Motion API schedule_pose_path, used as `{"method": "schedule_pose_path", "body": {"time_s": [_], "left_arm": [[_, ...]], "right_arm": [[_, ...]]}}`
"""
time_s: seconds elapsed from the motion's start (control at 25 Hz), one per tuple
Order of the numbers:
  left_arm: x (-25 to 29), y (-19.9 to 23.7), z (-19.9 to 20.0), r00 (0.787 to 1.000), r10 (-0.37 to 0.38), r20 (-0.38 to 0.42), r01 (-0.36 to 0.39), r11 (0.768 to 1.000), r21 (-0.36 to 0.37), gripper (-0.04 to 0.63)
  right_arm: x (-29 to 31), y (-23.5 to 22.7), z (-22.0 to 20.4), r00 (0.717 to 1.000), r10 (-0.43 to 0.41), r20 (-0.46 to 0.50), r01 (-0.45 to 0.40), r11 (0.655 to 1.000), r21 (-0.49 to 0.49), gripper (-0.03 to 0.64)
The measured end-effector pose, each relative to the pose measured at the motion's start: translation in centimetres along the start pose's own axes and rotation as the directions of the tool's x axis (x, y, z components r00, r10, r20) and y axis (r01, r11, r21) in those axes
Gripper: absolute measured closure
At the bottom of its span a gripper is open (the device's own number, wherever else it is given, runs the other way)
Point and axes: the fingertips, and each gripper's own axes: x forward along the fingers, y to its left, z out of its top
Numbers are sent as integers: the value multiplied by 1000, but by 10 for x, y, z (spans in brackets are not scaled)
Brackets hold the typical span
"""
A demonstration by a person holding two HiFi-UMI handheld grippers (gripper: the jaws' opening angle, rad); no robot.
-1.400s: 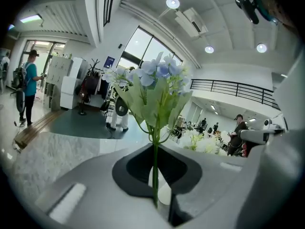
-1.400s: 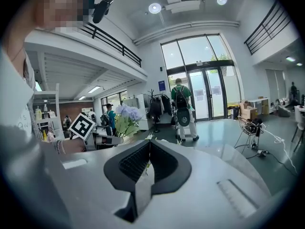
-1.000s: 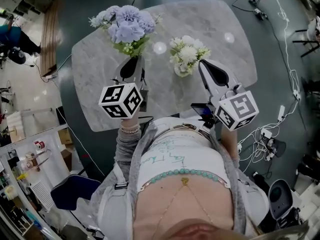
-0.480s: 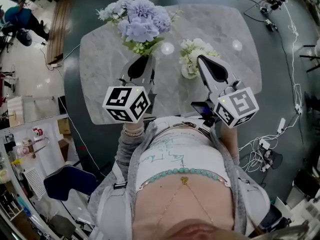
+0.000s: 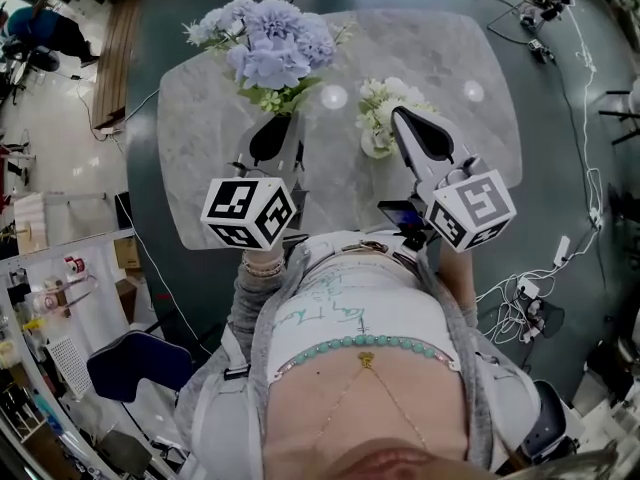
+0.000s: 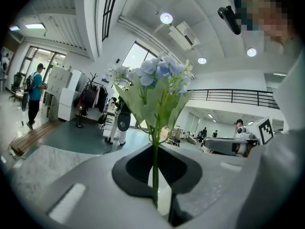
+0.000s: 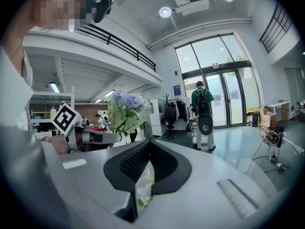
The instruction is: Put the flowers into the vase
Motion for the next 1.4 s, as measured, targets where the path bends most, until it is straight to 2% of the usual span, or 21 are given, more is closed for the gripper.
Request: {"method": "schedule_pose_path", "body": {"time_s": [0.48,0.56,0.68,0.72,0.76,0.88,0.92,1.04,1.12,1.24,1.4], "left_arm": [[0,-6,7,997,-60,46,60,998,2,574],[-2,-6,6,996,-69,51,69,998,5,574],[-6,-4,3,996,-78,48,77,997,16,574],[-7,-3,3,996,-81,47,81,997,16,574],[-7,-3,3,995,-85,47,84,996,14,574],[-1,-5,2,995,-88,40,88,996,10,574],[4,-7,1,995,-88,37,87,996,10,574],[17,-16,-2,996,-87,31,87,996,12,574],[23,-19,-4,996,-85,29,84,996,16,574],[24,-16,-7,997,-72,39,71,997,19,574],[29,-7,-19,996,-53,72,54,999,-2,574]], "right_arm": [[-13,-8,-8,998,-60,1,60,998,7,580],[-17,-9,-15,997,-77,-7,77,997,-13,515],[-25,-7,-32,994,-100,-42,96,992,-84,308],[-26,-4,-37,993,-101,-57,94,988,-124,210],[-26,-2,-43,992,-105,-76,91,981,-174,148],[-20,3,-68,979,-126,-163,62,935,-348,25],[-17,1,-78,971,-134,-198,44,915,-402,9],[-8,-7,-104,949,-169,-267,7,856,-517,6],[-3,-11,-107,948,-188,-255,19,837,-547,9],[2,-11,-101,958,-195,-212,56,848,-527,41],[-3,-10,-96,969,-170,-178,78,897,-435,50]]}}
